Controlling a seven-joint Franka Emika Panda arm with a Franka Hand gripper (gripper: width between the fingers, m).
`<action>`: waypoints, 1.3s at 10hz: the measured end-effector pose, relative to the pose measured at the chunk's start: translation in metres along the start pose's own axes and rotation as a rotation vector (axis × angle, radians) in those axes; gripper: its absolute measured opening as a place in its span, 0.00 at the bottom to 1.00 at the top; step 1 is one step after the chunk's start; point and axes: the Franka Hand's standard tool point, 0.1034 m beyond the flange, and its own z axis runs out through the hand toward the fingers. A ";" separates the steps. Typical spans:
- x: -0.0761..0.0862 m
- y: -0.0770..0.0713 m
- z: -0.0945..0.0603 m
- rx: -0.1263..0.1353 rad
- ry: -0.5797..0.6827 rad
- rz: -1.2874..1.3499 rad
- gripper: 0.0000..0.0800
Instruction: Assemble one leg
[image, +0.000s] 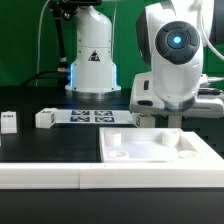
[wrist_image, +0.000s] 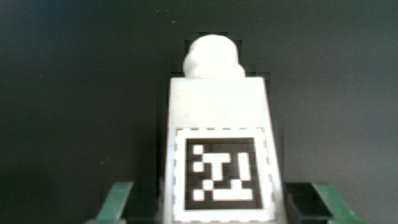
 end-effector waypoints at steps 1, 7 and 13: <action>0.000 0.000 0.000 0.000 0.000 0.000 0.36; -0.027 0.007 -0.076 0.026 0.006 -0.017 0.36; -0.015 0.002 -0.096 0.034 0.312 -0.077 0.36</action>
Offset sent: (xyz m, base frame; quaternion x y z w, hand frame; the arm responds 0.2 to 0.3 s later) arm 0.0264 -0.0186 0.0639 -0.0111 -0.0210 -0.0393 0.9989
